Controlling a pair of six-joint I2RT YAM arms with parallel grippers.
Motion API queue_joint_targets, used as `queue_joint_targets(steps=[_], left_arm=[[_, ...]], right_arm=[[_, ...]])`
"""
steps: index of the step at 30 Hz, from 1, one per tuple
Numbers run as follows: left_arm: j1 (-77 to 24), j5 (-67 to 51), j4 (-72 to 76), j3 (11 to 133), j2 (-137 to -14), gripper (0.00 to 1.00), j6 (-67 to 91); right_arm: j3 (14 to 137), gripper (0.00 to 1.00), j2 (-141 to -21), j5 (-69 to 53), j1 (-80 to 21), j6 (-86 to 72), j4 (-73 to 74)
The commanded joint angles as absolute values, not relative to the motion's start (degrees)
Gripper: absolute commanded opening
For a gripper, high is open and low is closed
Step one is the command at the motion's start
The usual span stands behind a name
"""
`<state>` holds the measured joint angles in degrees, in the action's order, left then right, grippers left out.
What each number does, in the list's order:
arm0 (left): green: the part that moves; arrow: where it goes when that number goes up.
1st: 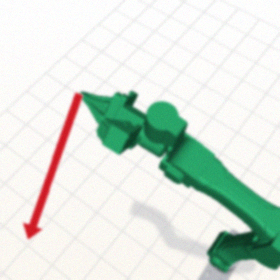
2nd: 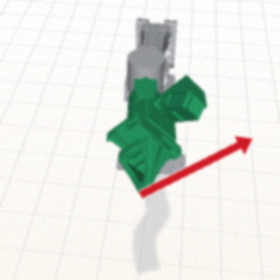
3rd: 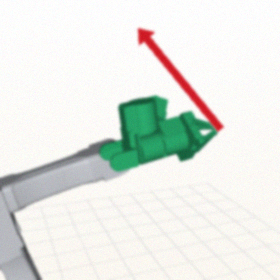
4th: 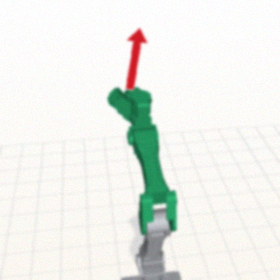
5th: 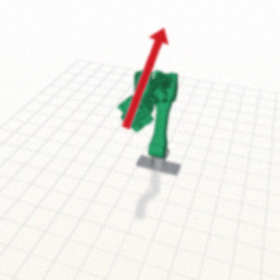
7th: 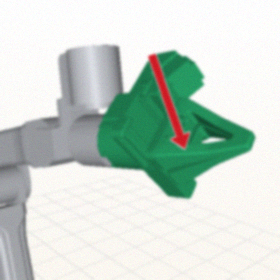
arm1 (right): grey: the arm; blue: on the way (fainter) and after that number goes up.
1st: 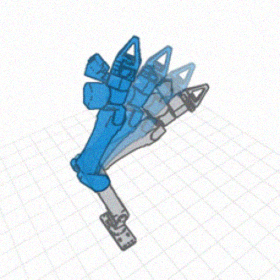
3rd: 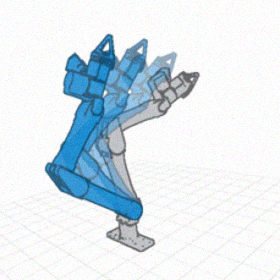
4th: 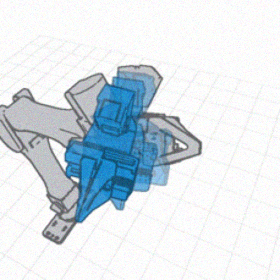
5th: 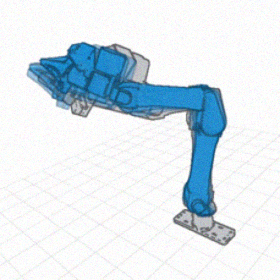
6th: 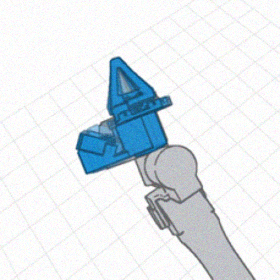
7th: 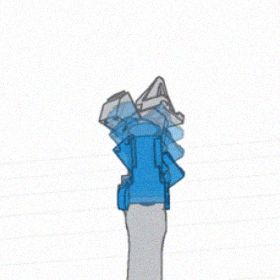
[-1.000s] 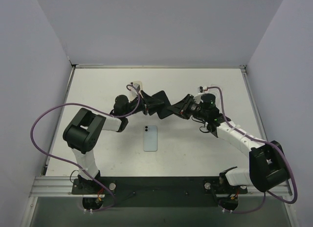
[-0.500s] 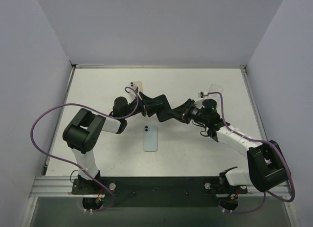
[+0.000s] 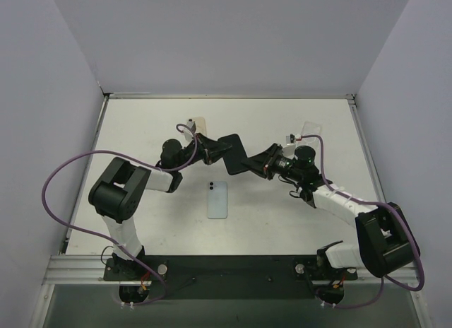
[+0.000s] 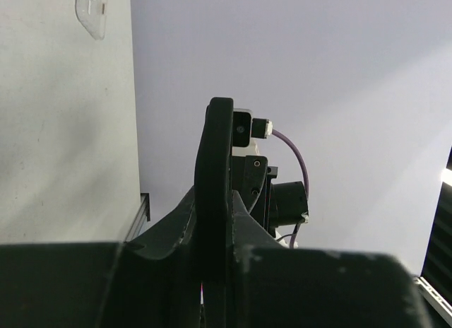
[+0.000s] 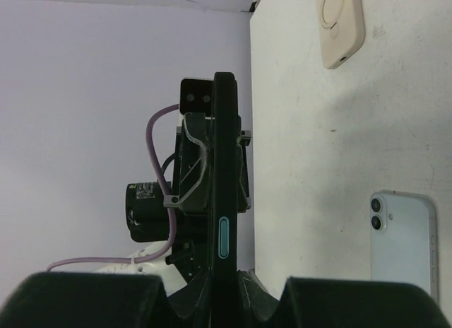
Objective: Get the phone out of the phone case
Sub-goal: Remove the phone case from the phone.
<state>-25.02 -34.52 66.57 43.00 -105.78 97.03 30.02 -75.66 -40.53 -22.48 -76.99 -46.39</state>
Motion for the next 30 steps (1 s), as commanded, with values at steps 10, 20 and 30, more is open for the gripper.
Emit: queue_joint_targets(steps=[10,20,30], left_arm=[[-24.3,-33.8,70.8,43.8,-102.1,0.0,95.6],[-22.9,-33.8,73.6,42.2,-101.8,0.0,97.5],[-22.9,-34.2,74.4,42.5,-101.0,0.0,97.8]], right_arm=[[29.8,0.18,-73.1,-41.1,-22.1,-79.4,-50.8],[28.9,0.34,-72.1,-39.8,-22.1,-81.3,-51.7],[28.7,0.19,-74.4,-38.8,-22.5,-83.6,-55.2]])
